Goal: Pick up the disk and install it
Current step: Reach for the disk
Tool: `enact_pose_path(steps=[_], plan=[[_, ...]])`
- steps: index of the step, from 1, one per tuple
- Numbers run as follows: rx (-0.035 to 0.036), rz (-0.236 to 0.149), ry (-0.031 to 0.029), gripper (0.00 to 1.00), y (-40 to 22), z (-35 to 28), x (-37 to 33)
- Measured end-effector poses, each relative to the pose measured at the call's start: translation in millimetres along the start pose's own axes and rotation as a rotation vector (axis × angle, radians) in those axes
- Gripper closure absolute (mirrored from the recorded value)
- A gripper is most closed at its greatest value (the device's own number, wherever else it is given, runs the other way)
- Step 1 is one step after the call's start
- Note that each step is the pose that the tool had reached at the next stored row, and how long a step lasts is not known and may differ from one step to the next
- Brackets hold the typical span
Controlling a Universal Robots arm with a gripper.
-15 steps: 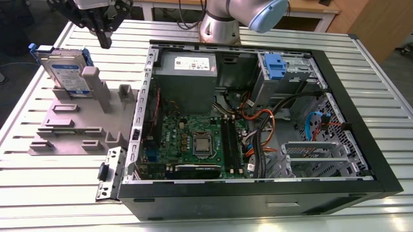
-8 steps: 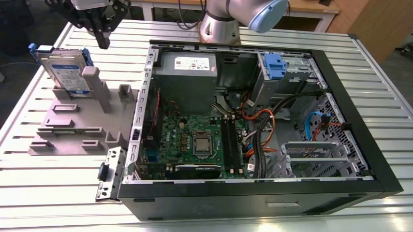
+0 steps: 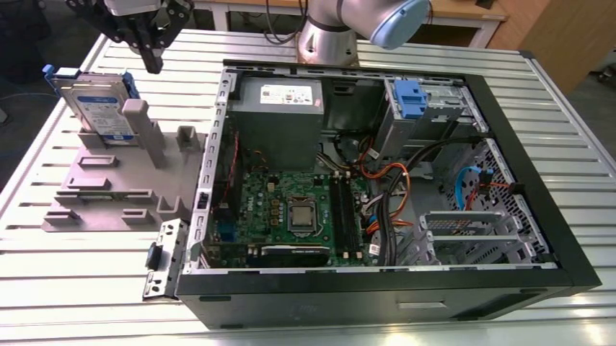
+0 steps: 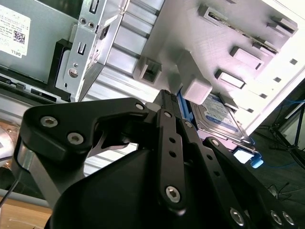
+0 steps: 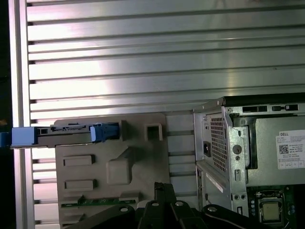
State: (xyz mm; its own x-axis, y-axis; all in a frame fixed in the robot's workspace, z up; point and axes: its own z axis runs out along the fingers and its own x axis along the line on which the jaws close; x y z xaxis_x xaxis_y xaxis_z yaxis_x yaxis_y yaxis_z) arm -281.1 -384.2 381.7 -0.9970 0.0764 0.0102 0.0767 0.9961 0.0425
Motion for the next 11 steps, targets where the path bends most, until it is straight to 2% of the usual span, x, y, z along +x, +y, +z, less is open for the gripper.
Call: enact_pose_path(steps=[11], plan=[[0.0002, 0.0, 0.0004, 0.89, -0.5, 0.6, 5.5]])
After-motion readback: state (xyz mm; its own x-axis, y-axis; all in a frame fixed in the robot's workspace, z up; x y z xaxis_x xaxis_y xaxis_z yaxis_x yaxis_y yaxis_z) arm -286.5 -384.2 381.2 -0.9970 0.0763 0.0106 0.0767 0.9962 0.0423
